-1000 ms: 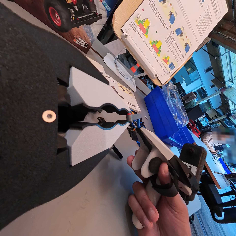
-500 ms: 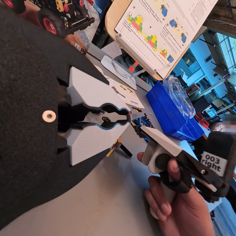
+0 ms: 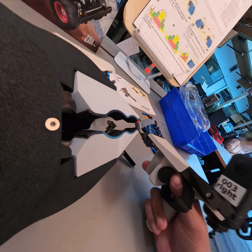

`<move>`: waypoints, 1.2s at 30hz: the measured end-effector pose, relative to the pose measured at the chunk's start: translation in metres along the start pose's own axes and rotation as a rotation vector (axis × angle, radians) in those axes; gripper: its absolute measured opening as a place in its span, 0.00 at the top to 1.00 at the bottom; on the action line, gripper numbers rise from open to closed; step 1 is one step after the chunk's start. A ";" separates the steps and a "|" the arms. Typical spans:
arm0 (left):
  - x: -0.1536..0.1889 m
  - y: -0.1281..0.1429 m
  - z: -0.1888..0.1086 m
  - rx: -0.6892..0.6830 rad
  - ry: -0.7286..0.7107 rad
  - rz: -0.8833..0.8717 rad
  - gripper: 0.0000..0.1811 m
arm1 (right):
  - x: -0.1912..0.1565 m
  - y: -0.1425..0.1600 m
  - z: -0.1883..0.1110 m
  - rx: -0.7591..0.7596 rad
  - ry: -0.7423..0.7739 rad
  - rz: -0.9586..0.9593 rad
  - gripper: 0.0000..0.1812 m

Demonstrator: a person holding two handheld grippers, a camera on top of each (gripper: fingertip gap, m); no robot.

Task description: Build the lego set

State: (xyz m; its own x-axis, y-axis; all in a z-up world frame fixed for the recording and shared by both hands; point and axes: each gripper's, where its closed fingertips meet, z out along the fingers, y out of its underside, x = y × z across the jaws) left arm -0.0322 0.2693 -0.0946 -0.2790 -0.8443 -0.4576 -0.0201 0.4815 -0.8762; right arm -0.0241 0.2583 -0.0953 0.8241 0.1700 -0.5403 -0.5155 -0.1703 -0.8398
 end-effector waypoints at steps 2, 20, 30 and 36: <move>0.001 0.000 0.001 0.003 0.009 -0.028 0.97 | 0.000 -0.002 -0.001 0.025 -0.063 0.114 0.97; 0.004 0.004 -0.006 -0.047 -0.014 0.350 0.97 | 0.000 0.008 0.000 -0.163 0.152 -0.464 0.97; 0.010 0.006 -0.004 -0.043 -0.003 0.361 0.97 | -0.002 0.008 -0.003 -0.093 -0.038 -0.038 0.97; 0.013 0.009 -0.005 -0.064 0.015 0.448 0.97 | 0.001 0.017 -0.003 -0.146 -0.033 -0.091 0.97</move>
State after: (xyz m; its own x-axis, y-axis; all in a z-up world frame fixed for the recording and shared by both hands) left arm -0.0410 0.2639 -0.1082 -0.2879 -0.5461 -0.7867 0.0462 0.8126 -0.5810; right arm -0.0319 0.2528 -0.1100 0.8567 0.2224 -0.4655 -0.3974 -0.2910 -0.8703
